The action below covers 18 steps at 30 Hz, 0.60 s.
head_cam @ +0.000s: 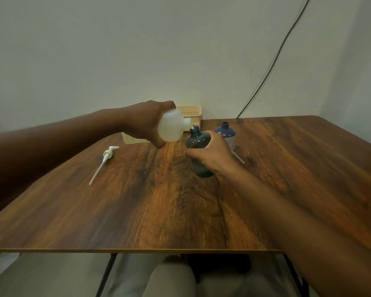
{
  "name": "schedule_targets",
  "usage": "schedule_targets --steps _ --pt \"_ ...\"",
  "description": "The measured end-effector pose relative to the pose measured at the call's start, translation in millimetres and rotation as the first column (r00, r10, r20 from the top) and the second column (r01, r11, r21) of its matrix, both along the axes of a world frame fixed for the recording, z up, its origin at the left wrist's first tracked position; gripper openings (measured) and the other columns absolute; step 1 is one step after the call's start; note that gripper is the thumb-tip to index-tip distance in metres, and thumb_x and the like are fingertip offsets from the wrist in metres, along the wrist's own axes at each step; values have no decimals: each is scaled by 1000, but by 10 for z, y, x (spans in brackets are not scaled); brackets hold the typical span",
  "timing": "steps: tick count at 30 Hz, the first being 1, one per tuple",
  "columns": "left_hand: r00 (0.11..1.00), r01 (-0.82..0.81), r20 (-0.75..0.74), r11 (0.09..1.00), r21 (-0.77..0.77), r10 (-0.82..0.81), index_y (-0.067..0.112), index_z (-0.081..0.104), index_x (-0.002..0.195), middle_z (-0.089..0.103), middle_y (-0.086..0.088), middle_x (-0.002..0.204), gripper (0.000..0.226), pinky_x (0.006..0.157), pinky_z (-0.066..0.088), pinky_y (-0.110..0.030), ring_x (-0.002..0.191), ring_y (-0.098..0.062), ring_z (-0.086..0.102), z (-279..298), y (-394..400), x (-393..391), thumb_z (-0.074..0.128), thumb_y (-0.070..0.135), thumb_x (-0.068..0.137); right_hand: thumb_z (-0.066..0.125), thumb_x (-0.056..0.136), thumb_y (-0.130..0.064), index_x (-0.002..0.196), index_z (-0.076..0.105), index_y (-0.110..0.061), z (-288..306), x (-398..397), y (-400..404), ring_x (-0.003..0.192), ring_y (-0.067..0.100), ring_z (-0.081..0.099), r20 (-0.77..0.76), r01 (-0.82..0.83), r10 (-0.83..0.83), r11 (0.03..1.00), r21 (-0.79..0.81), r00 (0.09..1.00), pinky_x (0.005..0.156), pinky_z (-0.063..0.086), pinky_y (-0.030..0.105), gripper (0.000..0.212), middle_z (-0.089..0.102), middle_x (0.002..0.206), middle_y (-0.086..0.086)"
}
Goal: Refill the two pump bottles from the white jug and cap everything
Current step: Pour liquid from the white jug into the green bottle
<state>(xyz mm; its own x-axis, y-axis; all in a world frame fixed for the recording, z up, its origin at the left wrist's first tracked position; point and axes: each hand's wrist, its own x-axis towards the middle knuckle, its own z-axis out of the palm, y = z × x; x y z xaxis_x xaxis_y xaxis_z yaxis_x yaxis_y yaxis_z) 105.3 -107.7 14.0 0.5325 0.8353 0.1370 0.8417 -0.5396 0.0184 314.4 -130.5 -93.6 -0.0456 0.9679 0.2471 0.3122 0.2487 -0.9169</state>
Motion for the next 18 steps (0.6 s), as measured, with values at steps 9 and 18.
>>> schedule_targets --steps 9,18 --pt "1000 6 -8 1000 4 -6 19 40 145 54 -5 139 93 97 51 -38 124 -25 52 -9 4 -9 93 26 69 88 74 -19 133 57 -16 -4 6 3 107 15 60 8 -11 11 1000 -8 1000 82 47 24 66 64 119 -1" --pt "999 5 -38 1000 9 -4 20 41 145 55 -4 137 93 98 52 -40 123 -25 52 -12 16 -32 93 28 69 89 74 -20 132 58 -16 -55 -30 31 105 15 61 4 -8 8 1000 -14 1000 86 49 28 66 65 118 0"
